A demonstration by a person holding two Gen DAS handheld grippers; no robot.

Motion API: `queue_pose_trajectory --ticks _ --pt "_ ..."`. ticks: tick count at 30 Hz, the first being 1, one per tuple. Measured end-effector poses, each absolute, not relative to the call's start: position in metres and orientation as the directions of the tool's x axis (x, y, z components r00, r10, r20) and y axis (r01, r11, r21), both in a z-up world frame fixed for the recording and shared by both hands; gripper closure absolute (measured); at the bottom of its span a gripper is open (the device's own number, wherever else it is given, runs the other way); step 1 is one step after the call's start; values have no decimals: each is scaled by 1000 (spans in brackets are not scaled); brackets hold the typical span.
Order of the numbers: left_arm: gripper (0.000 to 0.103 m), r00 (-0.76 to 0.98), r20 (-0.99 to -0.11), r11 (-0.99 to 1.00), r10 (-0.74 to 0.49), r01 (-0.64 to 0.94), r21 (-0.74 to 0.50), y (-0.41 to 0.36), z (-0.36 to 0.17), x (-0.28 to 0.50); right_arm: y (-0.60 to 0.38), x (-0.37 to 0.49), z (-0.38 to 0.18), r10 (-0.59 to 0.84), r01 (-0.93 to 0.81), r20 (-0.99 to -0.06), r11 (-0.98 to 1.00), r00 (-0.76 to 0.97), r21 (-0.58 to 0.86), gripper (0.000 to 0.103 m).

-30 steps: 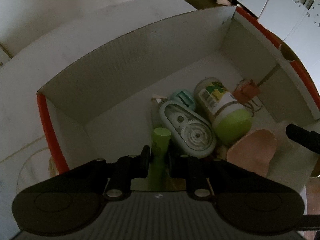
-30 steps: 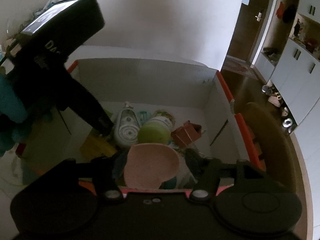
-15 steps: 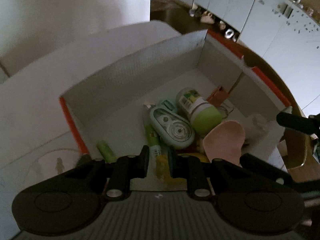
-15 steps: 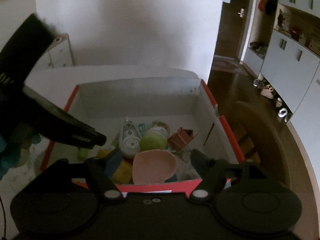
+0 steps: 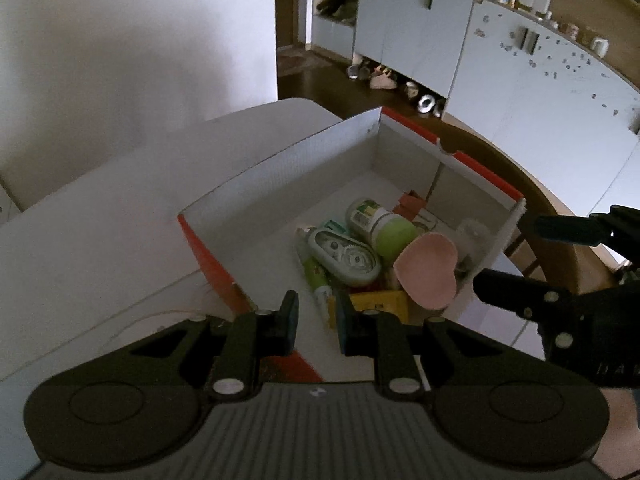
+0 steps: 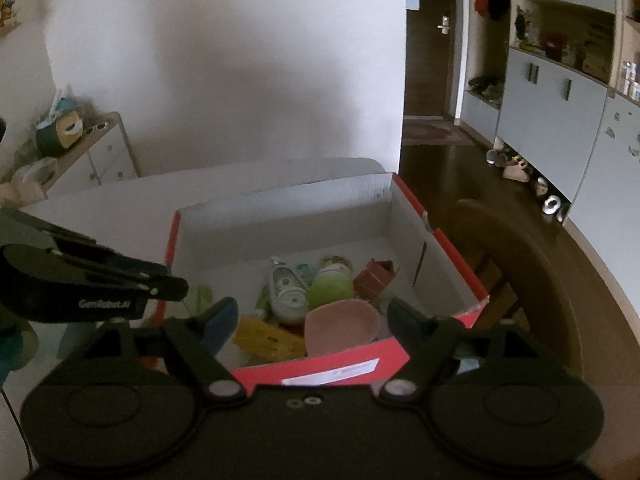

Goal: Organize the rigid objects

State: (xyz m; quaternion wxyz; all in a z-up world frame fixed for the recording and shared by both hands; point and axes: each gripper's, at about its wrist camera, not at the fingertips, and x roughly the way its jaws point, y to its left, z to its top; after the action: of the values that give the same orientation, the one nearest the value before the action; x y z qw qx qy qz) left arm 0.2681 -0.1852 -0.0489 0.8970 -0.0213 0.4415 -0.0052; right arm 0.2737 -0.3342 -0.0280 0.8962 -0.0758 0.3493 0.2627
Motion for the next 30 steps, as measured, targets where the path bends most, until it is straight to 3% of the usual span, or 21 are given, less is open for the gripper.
queue_pose_trajectory --ticks 12,15,16,17,24,28,30 --pt "83 649 -758 998 -67 53 -43 -174 -38 219 -336 223 -12 419 -466 -596 881 684 84 9" --pt "61 663 -744 996 -84 64 -55 -171 -35 208 -335 210 -8 417 -457 -580 886 700 85 8" --pt "44 672 -735 996 -89 68 -58 -170 -33 203 -335 206 -7 413 -453 -575 888 707 81 8" --pt "33 685 -722 996 -92 72 -59 -170 -31 198 -335 203 -6 411 -450 -569 890 712 79 7" --pt "32 726 -674 989 -138 131 -62 -172 -17 172 -336 177 5 403 -428 -526 900 749 80 0" --pt "20 744 -646 985 -171 155 -82 -173 -11 161 -337 163 12 392 -416 -503 907 770 68 0" --pt "20 754 -632 983 -180 161 -88 -174 -8 156 -338 157 14 384 -405 -494 912 780 69 0"
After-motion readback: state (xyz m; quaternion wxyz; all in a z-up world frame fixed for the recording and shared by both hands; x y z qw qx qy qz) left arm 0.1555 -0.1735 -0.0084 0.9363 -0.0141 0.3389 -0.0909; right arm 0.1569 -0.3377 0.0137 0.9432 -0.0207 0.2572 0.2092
